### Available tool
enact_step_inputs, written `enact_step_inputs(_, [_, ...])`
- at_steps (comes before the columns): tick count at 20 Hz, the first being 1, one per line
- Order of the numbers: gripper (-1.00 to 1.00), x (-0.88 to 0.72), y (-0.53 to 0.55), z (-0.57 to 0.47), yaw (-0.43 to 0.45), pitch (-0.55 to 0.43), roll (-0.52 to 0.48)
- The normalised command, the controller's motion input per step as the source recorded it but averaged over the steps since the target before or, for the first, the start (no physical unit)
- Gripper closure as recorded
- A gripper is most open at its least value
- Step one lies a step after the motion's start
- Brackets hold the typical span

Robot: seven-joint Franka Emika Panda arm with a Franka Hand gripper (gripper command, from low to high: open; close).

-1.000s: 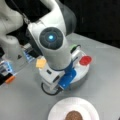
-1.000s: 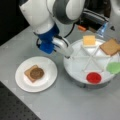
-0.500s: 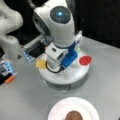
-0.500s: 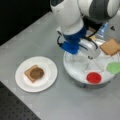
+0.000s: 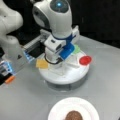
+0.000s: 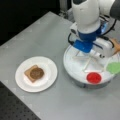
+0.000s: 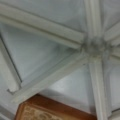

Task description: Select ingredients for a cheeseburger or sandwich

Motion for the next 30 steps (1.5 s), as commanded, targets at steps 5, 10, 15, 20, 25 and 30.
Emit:
enact_step_inputs(5, [-1.0, -0.35, 0.05, -0.16, 0.293, -0.25, -0.339])
enact_step_inputs(10, [-1.0, -0.28, 0.08, -0.03, 0.389, -0.286, -0.35])
enact_step_inputs(15, [-1.0, -0.19, 0.05, 0.07, 0.342, -0.249, -0.204])
enact_step_inputs(20, [-1.0, -0.04, -0.11, -0.01, 0.247, -0.213, -0.058])
enact_step_inputs(25, [-1.0, 0.09, -0.18, -0.14, 0.194, -0.175, -0.025])
enact_step_inputs(30, [-1.0, 0.12, -0.16, -0.17, 0.164, -0.117, -0.02])
